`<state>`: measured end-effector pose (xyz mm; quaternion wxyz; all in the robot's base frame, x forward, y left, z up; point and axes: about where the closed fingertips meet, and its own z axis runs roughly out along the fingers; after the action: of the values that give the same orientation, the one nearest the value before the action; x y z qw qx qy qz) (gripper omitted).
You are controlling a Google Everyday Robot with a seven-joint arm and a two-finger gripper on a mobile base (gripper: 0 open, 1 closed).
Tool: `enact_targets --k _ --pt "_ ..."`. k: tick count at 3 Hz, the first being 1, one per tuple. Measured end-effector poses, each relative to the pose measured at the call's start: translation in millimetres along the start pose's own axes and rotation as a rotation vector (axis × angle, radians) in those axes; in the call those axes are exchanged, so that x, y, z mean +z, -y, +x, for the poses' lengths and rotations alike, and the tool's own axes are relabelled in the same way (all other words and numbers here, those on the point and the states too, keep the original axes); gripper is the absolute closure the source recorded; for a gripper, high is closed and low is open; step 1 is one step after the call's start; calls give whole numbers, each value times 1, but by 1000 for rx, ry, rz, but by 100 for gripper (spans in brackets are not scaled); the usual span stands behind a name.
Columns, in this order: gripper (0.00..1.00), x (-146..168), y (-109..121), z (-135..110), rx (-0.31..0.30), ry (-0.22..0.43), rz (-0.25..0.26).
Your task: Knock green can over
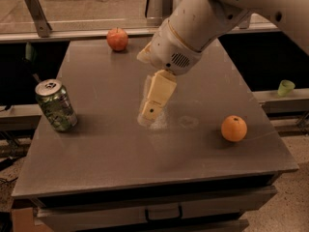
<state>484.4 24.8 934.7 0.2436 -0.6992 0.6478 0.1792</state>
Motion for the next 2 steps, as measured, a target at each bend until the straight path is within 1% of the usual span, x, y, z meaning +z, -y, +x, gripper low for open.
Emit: enact_targets --k 1,2 --pt "0 0 0 0 0 0 0" --pt "0 19 10 -13 -15 92 -3"
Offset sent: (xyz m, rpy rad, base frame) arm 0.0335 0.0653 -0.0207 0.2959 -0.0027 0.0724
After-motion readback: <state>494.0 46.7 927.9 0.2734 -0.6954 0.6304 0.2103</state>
